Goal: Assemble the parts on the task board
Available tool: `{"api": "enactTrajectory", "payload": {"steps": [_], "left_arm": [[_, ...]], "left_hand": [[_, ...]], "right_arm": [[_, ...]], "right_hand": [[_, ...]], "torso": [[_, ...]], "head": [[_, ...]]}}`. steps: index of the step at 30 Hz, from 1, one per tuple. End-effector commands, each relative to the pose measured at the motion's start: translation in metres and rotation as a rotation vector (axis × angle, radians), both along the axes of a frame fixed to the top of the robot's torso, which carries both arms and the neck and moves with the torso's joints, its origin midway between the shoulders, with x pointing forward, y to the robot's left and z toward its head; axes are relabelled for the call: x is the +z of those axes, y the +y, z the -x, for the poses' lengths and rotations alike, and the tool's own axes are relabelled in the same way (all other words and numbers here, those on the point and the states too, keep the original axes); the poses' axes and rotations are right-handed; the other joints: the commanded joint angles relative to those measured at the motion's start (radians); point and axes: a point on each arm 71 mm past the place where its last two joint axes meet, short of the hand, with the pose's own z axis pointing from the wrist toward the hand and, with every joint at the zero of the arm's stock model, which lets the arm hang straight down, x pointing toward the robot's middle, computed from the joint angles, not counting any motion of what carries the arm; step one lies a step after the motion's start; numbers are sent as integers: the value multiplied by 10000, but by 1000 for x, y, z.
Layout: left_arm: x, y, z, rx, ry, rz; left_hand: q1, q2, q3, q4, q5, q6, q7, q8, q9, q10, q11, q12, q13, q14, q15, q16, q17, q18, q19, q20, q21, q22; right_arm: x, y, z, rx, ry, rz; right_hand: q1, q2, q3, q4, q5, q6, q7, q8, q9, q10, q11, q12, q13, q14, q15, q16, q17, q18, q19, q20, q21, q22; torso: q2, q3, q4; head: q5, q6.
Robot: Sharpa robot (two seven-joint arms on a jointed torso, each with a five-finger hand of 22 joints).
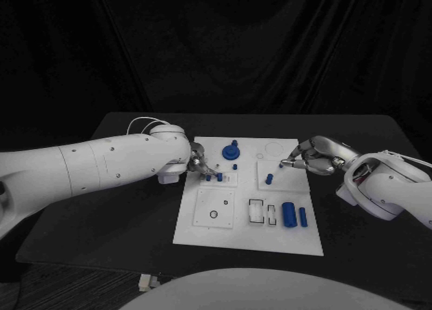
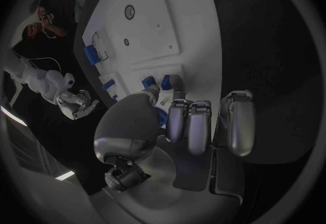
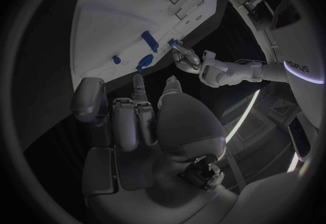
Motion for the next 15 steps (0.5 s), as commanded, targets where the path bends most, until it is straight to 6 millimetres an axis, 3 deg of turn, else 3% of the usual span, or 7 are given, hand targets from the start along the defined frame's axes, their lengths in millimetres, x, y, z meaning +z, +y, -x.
{"api": "enactTrajectory", "payload": {"steps": [1,6,8,9,11,14,15], "left_arm": [[1,1,3,153,-360,514],[19,7,2,344,-1162,1112],[30,9,-1,377,-1666,1429],[38,10,-2,390,-2070,1661],[56,11,-6,350,-3036,2234],[79,10,-10,0,-4233,3160],[85,9,-11,-197,-4605,3493]], "left_hand": [[18,-62,-136,0,162,-101,-22,94,63,464,-68,-2,1788,1039,-67,27,2633,169,313,-84,12,2122],[428,-39,-290,-18,845,-159,-73,304,198,517,-117,82,1848,1039,-104,27,2633,148,369,-116,125,2152],[1072,-5,-195,-31,1752,-248,-110,383,234,549,-155,133,1884,1039,-134,27,2633,137,397,-156,185,2168],[1262,-9,-161,-37,1989,-286,-119,388,228,545,-163,127,1878,1039,-145,27,2633,134,402,-158,197,2171],[1612,-51,-90,-9,2507,-735,4,62,-22,404,-66,-87,1700,1039,-82,27,2633,136,372,-127,162,2163],[1915,-107,-28,1,2541,-1201,212,-380,-434,31,103,-605,1284,908,79,-268,2400,212,156,-23,-240,2051],[2237,-160,31,17,2399,-1535,518,-896,-1107,-432,401,-1127,885,703,299,-604,2151,284,-169,194,-740,1915]], "right_arm": [[-1,-2,1,-121,57,68],[-1,-3,1,-150,64,81],[-1,-3,1,-145,51,73],[-1,-4,1,-138,30,60],[0,-4,2,-118,-44,11],[2,-5,3,-103,-199,-81],[3,-5,3,-98,-255,-113]], "right_hand": [[82,31,-47,11,37,-25,-53,29,9,587,-61,-38,1964,615,-69,-46,838,64,-19,-4,-44,1073],[83,30,-50,14,35,-25,-53,29,9,587,-61,-38,1964,612,-69,-50,831,67,-24,-4,-57,1070],[83,30,-50,14,35,-25,-53,29,9,587,-61,-38,1964,612,-69,-50,831,67,-24,-4,-57,1070],[83,30,-50,14,35,-25,-53,29,9,587,-61,-38,1964,612,-69,-50,831,67,-24,-4,-57,1070],[83,30,-50,14,35,-25,-53,29,9,587,-61,-38,1964,612,-69,-50,831,67,-24,-4,-57,1070],[82,25,-56,17,33,-24,-53,29,10,584,-61,-41,1961,611,-69,-53,826,66,-23,-4,-57,1071],[80,23,-58,18,32,-23,-53,30,10,591,-61,-35,1970,615,-69,-43,844,63,-17,-4,-40,1076]], "torso": [[-9,-1,7],[-8,1,4],[-7,-3,3],[-5,-1,0],[-7,1,-3],[-7,2,-3],[-8,0,0]], "head": [[-24,0],[-26,0],[-25,0],[-30,0],[-30,0],[-35,0],[-46,0]]}}
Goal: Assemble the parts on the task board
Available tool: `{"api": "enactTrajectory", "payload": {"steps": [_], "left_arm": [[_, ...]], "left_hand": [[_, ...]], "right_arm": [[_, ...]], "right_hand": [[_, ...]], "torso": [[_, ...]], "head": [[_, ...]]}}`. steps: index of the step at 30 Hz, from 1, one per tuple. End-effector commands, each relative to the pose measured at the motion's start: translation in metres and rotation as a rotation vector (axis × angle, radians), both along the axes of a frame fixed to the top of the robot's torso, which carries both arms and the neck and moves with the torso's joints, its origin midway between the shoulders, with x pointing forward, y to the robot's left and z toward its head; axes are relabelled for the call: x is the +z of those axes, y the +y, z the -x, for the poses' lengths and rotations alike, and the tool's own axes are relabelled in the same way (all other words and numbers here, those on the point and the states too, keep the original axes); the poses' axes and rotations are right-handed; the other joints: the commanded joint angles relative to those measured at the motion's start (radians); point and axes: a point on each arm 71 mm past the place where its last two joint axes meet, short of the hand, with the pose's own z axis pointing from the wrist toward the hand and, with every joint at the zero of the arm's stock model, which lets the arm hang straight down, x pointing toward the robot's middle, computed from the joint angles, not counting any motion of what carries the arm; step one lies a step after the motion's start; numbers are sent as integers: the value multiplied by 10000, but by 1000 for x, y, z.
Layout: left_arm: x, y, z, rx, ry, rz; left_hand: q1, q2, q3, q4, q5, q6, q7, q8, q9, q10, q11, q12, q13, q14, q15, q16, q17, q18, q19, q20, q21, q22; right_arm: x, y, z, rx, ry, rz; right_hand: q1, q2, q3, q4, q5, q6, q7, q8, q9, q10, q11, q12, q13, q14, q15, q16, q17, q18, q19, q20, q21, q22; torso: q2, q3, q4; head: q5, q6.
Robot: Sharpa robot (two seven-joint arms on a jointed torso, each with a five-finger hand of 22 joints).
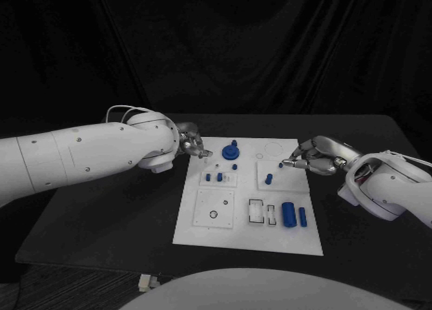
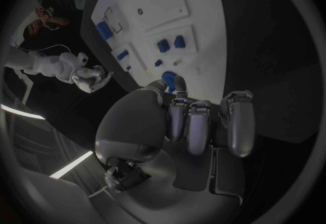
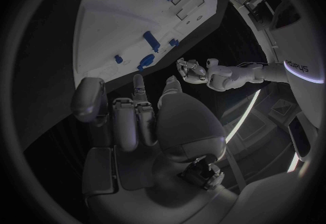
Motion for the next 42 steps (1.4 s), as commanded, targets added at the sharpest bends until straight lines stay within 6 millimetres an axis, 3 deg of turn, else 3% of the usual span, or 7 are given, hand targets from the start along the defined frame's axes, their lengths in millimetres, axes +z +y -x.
{"api": "enactTrajectory", "payload": {"steps": [1,3,5,9,14,21,42], "left_arm": [[32,-11,-7,-911,-2698,2077],[43,-14,-8,-1624,-3528,2749],[53,-19,-8,-2677,-4402,3310],[58,-26,-6,-4850,-5840,3054],[40,-37,3,-7356,-7359,1674],[-1,-52,9,-8880,-7386,-46],[-38,-73,10,-8494,-6152,-999]], "left_hand": [[663,-149,118,-12,-186,-526,397,-749,-1044,-607,410,-811,754,620,400,-529,2069,306,-312,317,-811,1861],[1076,-221,162,-3,-371,-860,646,-968,-1504,-1767,663,-1849,-11,-128,666,-1404,1441,429,-929,503,-1573,1653],[1855,-428,380,15,-892,-1592,1078,-1554,-2320,-5736,1092,-5918,-2930,-2488,1034,-3781,-254,522,-1848,745,-2485,1395],[2820,-770,893,64,-2525,-2259,1031,-2416,-4196,-7895,1689,-9278,-5541,-5467,1677,-7188,-3147,696,-3212,1140,-3814,970],[3822,-1316,1188,73,-2558,-793,-986,-3172,-6745,-8080,379,-11351,-8603,-2030,295,-6325,-3966,362,-358,600,-661,1828],[4015,-1757,1532,-142,-2380,-183,-917,-3149,-8708,-7311,31,-12100,-10805,-1184,302,-4899,-3690,288,-45,519,-468,1927],[3575,-1806,1496,-141,-2837,388,-642,-2971,-9144,-6313,406,-11592,-10809,-1415,307,-4367,-3939,276,14,398,-421,1949]], "right_arm": [[3,-1,2,-22,-309,-157],[4,-2,3,-9,-438,-232],[6,-2,4,13,-596,-323],[10,-2,7,102,-918,-517],[15,1,9,327,-1420,-816],[20,7,13,638,-1962,-1156],[18,13,12,778,-1764,-1137]], "right_hand": [[75,16,-68,23,28,-15,-54,34,14,590,-62,-40,1966,617,-69,-41,850,61,-15,-4,-36,1072],[75,16,-68,23,28,-15,-54,34,14,590,-62,-40,1966,617,-69,-41,850,61,-15,-4,-36,1072],[65,9,-80,30,25,-2,-57,41,18,603,-63,-29,1983,622,-69,-31,870,53,0,-4,4,1086],[45,-2,-102,39,18,25,-62,56,25,612,-67,-23,1992,639,-72,5,939,41,25,-5,64,1108],[18,-9,-129,44,11,52,-69,70,32,609,-74,-27,1986,663,-77,50,1022,17,75,-9,184,1149],[34,-23,-152,31,88,85,-85,85,42,624,-89,-16,2001,698,-93,107,1124,-9,147,-20,331,1203],[37,-17,-158,33,117,93,-89,88,44,615,-94,-26,1987,695,-98,96,1099,-10,155,-25,333,1208]], "torso": [[0,5,-5],[9,0,-9],[1,4,-8],[12,-1,-9],[25,-1,4],[17,-7,7],[5,1,-3]], "head": [[-11,0],[-18,0],[-35,0],[-84,0],[-168,0],[-228,0],[-197,0]]}}
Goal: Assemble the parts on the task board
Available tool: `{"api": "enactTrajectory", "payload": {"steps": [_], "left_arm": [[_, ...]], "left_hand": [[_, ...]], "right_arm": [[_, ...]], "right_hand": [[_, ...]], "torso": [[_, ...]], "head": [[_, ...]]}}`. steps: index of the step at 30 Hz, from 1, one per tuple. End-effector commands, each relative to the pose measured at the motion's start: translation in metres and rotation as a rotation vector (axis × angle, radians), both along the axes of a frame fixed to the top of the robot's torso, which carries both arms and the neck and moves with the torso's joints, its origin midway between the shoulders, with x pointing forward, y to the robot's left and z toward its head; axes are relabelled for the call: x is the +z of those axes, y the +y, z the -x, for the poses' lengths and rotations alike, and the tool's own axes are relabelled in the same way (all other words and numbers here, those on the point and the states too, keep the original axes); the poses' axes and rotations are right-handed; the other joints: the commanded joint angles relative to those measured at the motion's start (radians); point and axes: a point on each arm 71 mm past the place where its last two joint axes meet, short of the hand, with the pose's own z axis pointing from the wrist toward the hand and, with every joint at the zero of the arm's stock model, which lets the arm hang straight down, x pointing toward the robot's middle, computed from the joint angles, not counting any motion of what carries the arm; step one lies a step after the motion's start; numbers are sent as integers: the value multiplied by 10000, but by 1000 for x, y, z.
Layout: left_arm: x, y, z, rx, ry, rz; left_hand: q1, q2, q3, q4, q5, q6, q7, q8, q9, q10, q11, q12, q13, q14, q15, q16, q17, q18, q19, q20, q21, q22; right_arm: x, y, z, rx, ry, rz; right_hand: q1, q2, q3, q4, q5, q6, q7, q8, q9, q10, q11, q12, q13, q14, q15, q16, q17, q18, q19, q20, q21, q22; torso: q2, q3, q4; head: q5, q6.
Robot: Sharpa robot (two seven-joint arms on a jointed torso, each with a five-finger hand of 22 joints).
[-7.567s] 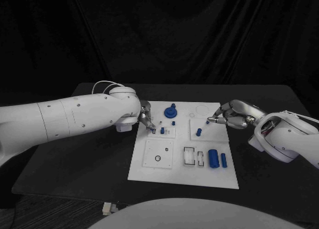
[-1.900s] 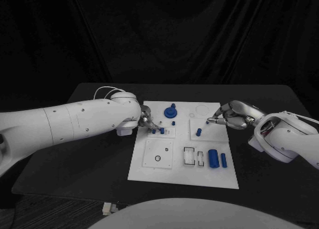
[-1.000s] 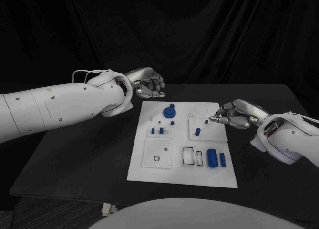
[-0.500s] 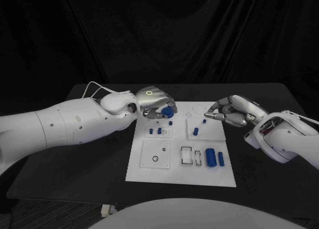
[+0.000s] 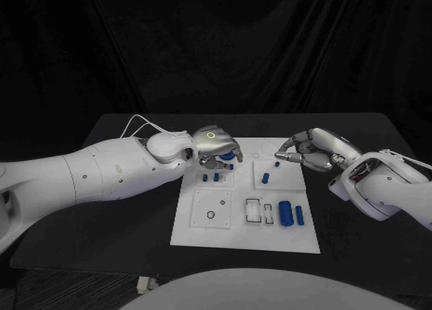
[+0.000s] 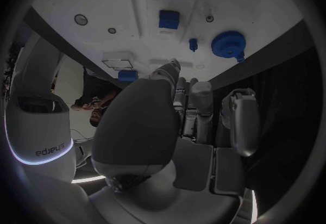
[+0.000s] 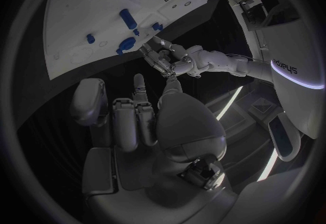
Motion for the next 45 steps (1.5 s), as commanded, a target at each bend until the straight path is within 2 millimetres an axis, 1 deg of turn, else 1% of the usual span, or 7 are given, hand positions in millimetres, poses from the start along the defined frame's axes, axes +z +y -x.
{"api": "enactTrajectory", "payload": {"steps": [1,8,15,18,25,31,45], "left_arm": [[-5,-1,-2,354,166,-498],[-8,-1,-4,583,224,-614],[-9,-3,-6,744,266,-700],[-11,-4,-7,830,300,-764],[-15,-6,-10,935,326,-831],[-19,-9,-13,985,369,-912],[-28,-17,-14,928,496,-1016]], "left_hand": [[-136,15,-74,41,-136,114,31,42,-19,37,20,53,26,-69,-6,-17,-64,-90,5,-35,-79,1941],[-187,25,-99,50,-175,120,62,44,-30,32,44,63,37,-94,1,-34,-120,-92,9,-35,-72,1943],[-165,54,-90,5,-65,116,88,39,-49,13,70,70,48,-123,6,-80,-238,-92,14,-43,-69,1945],[-165,60,-88,-3,-41,114,97,37,-55,25,80,79,53,-126,6,-90,-264,-93,18,-46,-62,1947],[-34,124,21,-161,324,172,162,55,-97,177,96,150,80,-123,0,-174,-499,-91,27,-66,-82,1942],[7,160,116,-233,479,344,241,143,-89,311,81,189,89,-88,-12,-163,-559,-95,41,-76,-71,1948],[4,207,247,-312,492,627,330,296,-36,604,7,261,105,109,-60,73,-370,-129,125,-103,85,1995]], "right_arm": [[-1,0,0,-30,-31,-2],[-2,0,0,-40,28,29],[-3,-1,-1,-67,95,81],[-4,-2,-1,-82,113,97],[-4,-2,-1,-98,153,121],[-4,-2,-1,-111,180,136],[-5,-2,-2,-129,244,169]], "right_hand": [[37,-16,-75,5,40,22,-18,50,12,579,-57,-46,1987,695,-98,52,1099,-9,45,12,34,1212],[39,-12,-77,6,49,19,-19,48,12,565,-58,-59,1968,689,-100,37,1070,-2,35,10,-2,1202],[40,-8,-78,6,55,16,-19,46,11,560,-59,-64,1960,684,-100,25,1047,2,30,9,-22,1197],[40,-8,-78,6,55,16,-19,46,11,560,-59,-64,1960,684,-100,25,1047,2,30,9,-22,1197],[40,-6,-81,7,61,13,-19,43,11,555,-59,-69,1953,680,-101,15,1027,6,23,8,-45,1191],[40,-6,-81,7,61,13,-19,43,11,555,-59,-69,1953,680,-101,15,1027,6,23,8,-45,1191],[39,-1,-84,8,66,10,-19,40,10,545,-60,-78,1940,677,-101,9,1017,10,17,7,-68,1186]], "torso": [[-1,1,0],[1,3,-1],[0,3,-1],[-1,1,-1],[0,1,0],[3,0,-1],[0,1,-1]], "head": [[-2,0],[16,0],[60,0],[44,0],[18,0],[14,0],[26,0]]}}
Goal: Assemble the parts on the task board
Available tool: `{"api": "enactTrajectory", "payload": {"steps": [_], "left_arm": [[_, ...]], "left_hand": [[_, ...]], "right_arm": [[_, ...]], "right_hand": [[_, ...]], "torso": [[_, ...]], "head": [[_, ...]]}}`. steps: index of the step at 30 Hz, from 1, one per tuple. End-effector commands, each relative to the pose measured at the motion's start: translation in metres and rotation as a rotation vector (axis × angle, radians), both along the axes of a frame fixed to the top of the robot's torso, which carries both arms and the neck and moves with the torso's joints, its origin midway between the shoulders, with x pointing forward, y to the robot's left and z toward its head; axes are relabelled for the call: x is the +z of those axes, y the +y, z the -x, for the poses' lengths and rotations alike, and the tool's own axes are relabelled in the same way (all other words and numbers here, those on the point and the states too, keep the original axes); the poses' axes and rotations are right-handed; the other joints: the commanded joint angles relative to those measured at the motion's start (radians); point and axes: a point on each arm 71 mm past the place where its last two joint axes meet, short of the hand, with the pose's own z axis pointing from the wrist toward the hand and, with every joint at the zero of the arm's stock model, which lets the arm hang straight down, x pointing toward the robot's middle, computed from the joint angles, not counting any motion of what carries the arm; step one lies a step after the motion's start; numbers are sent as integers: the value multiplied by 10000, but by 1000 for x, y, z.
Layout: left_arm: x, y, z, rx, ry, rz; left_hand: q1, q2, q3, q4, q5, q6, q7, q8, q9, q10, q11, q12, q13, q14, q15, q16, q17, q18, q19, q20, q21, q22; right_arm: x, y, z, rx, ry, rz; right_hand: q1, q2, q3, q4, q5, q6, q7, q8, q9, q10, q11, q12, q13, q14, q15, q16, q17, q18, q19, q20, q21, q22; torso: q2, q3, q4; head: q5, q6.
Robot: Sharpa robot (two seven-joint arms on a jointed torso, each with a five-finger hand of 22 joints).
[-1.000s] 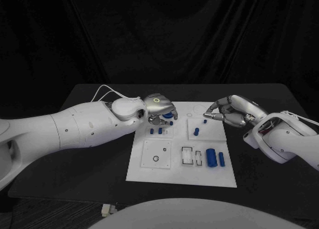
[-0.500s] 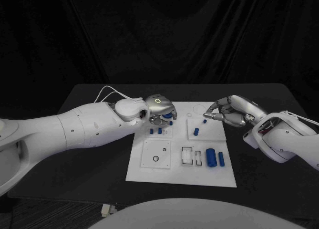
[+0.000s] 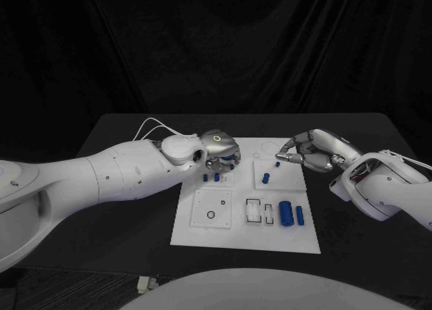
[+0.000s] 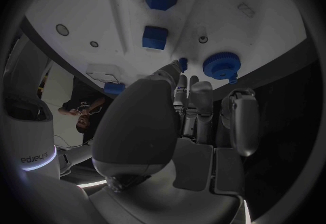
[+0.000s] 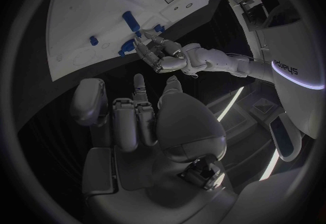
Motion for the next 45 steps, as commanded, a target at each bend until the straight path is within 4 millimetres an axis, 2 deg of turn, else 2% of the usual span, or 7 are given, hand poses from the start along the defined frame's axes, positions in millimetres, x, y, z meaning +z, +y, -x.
{"api": "enactTrajectory", "payload": {"steps": [1,16,31,37,45], "left_arm": [[-3,-3,1,-107,96,-71],[-12,-5,-1,-33,261,-232],[-16,-5,1,-267,37,114],[-13,1,3,-301,-235,442],[3,21,12,-293,-661,994]], "left_hand": [[24,67,42,-48,35,112,4,70,21,113,31,62,8,139,-4,97,97,-132,129,-104,101,2001],[83,111,261,-173,133,383,130,205,74,515,-57,96,-16,246,-58,229,123,-167,215,-134,273,2050],[55,250,579,-445,338,1328,258,628,273,1674,-169,157,-91,330,-114,156,-181,-189,264,-161,373,2077],[74,279,638,-610,366,1666,348,740,338,2081,-149,97,-131,433,-125,126,-281,-176,243,-168,311,2059],[28,174,728,-649,242,1650,354,620,299,2154,-109,-229,-271,524,-125,1,-453,-155,203,-175,203,2028]], "right_arm": [[-2,-1,0,-90,121,72],[-2,-1,0,-111,158,96],[-3,-3,0,-146,187,117],[-3,-3,0,-161,219,133],[-4,-5,1,-210,279,177]], "right_hand": [[40,-1,-56,-21,67,10,-19,40,13,546,-61,-37,1941,677,-102,10,1017,10,17,6,-67,1190],[41,7,-59,-21,72,7,-20,37,13,538,-61,-46,1928,674,-102,3,1004,12,15,5,-80,1189],[41,7,-59,-21,72,7,-20,37,13,538,-61,-46,1928,674,-102,3,1004,12,15,5,-80,1189],[45,17,-65,-22,77,2,-19,32,12,530,-62,-54,1917,666,-102,-13,976,16,8,3,-107,1184],[45,17,-65,-22,77,2,-19,32,12,530,-62,-54,1917,666,-102,-13,976,16,8,3,-107,1184]], "torso": [[3,-1,2],[0,1,1],[0,1,1],[-1,1,1],[-4,-1,3]], "head": [[-8,0],[-9,0],[-19,0],[-26,0],[-69,0]]}}
